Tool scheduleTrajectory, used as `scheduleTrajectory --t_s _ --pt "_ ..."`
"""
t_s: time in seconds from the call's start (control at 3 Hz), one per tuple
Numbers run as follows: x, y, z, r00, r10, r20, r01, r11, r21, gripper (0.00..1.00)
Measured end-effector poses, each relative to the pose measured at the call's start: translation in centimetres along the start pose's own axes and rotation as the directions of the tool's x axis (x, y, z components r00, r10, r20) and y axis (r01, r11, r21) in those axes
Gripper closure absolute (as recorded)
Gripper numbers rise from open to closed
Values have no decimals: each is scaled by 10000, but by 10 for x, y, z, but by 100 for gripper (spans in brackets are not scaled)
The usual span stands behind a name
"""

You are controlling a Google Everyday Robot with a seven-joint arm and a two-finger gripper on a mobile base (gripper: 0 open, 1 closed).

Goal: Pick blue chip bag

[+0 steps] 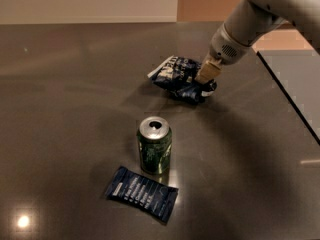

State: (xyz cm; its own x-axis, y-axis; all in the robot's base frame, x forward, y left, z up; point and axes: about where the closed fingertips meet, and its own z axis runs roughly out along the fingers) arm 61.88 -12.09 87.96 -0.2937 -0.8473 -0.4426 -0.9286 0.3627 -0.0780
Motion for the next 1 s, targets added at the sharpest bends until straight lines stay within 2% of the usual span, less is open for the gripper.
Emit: scheduleTrajectory --t_s 0.67,1.0 --pt "-24 21 -51 9946 -833 622 833 9965 30 100" --pt "-41 33 -96 9864 -1421 824 1436 9895 -129 100"
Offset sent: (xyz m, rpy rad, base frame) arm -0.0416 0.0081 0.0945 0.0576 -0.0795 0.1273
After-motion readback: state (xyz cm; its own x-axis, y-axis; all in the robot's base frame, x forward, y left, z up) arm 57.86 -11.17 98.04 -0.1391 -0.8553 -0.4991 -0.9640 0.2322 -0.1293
